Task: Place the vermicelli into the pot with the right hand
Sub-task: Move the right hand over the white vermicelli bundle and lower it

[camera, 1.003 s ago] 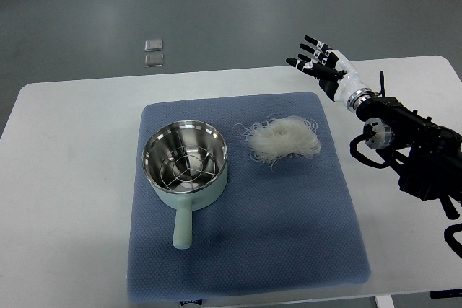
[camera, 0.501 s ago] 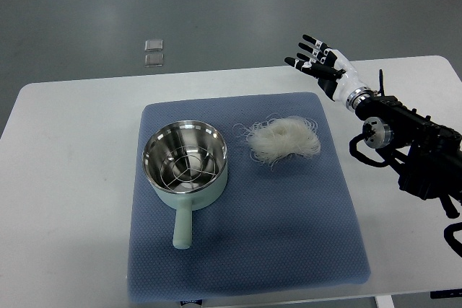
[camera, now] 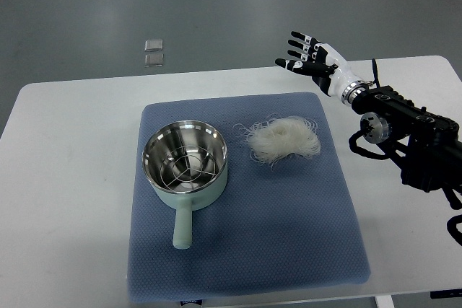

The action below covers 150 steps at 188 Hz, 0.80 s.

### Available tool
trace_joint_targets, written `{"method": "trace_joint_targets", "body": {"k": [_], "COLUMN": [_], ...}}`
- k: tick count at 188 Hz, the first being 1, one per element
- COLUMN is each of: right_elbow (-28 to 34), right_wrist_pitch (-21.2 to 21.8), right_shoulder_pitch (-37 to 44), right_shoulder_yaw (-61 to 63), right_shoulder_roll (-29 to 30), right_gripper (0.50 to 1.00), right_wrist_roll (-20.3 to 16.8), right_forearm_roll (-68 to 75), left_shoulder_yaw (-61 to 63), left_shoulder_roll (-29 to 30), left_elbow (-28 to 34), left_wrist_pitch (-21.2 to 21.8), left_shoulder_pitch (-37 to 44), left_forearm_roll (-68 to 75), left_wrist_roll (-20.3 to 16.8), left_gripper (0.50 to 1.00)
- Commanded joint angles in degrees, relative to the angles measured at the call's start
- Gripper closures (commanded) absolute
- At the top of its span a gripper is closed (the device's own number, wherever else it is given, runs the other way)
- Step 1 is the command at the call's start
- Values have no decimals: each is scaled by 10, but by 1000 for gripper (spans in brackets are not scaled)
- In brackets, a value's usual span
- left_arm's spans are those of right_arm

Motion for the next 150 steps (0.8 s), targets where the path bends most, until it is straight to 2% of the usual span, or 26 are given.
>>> {"method": "trace_joint_targets", "body": {"k": [1, 41, 68, 111, 150], "right_elbow": [2, 12, 48, 115, 184], "right_wrist_pitch": [0, 12, 34, 36, 39], "right_shoulder_pitch": [14, 79, 139, 233, 307], "right_shoulder_yaw": [-33, -187, -290, -445, -525], "right_shoulder_roll": [-7, -47, -72, -88, -94], "right_gripper": [579, 581, 583, 583, 581], "right_wrist_roll": [13, 50, 55, 79, 83], "right_forearm_roll": [-31, -135, -178, -267, -293], "left_shoulder_yaw": [0, 0, 0, 0, 0], "left_shoulder_roll": [0, 0, 0, 0, 0], "left_elbow": [0, 0, 1, 1, 1], "left_wrist_pitch": [0, 1, 2, 3, 3], "left_shoulder_pitch": [0, -1, 0, -1, -1], "left_forearm_roll": [0, 0, 0, 0, 0], "left_wrist_roll": [0, 0, 0, 0, 0], "left_gripper": [500, 500, 500, 500, 500]}}
